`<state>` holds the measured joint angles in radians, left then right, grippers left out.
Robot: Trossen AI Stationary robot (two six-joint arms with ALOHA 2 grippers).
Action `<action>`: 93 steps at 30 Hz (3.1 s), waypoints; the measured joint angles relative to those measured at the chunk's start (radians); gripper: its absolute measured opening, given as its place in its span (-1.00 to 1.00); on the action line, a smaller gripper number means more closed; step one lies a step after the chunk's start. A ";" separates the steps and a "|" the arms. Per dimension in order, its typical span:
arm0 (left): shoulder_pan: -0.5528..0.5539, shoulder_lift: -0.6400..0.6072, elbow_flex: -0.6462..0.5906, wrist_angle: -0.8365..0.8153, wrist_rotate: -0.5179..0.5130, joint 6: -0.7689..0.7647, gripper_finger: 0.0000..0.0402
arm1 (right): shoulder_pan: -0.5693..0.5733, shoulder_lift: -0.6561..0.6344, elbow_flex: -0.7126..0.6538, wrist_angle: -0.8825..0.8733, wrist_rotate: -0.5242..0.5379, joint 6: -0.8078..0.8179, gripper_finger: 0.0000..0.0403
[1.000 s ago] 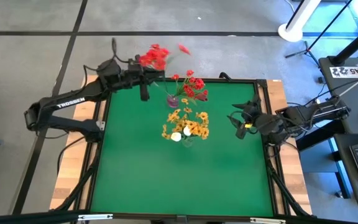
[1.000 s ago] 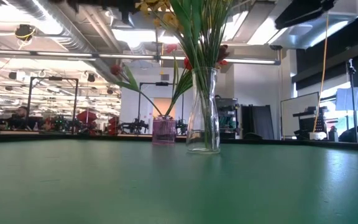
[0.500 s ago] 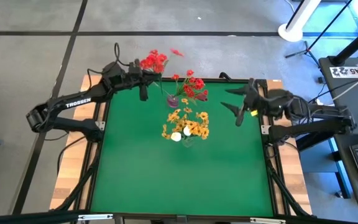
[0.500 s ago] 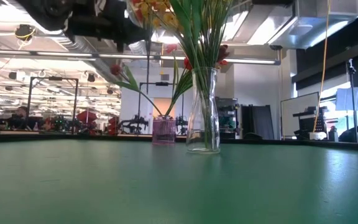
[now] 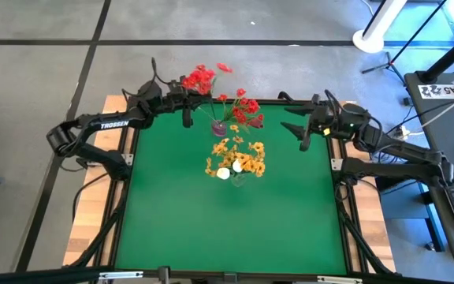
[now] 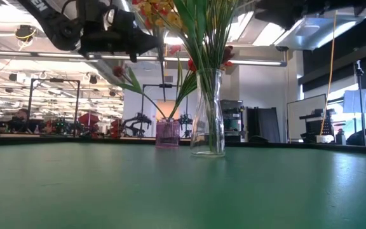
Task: Sort flowers into vase by color
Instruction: Put the red flowers into the purple vase, then return to Home Position
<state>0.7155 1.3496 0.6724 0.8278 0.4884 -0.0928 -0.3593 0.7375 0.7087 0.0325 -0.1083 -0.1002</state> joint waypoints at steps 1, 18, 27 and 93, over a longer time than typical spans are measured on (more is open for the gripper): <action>0.000 0.001 0.000 -0.001 0.000 0.002 -0.96 | -0.009 -0.013 -0.023 0.020 -0.004 0.011 0.22; -0.005 0.138 0.000 0.062 -0.002 0.018 -0.95 | -0.082 -0.061 -0.255 0.284 -0.017 0.069 0.22; -0.005 0.212 0.000 0.093 -0.030 0.017 -0.95 | -0.080 -0.061 -0.255 0.280 -0.017 0.069 0.22; -0.179 -0.779 0.001 -0.893 -0.338 0.045 0.04 | -0.082 -0.168 -0.179 0.082 0.069 -0.045 0.22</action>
<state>0.5360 0.5710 0.6731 -0.0649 0.1509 -0.0474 -0.4412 0.5692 0.5295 0.1142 -0.0397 -0.1449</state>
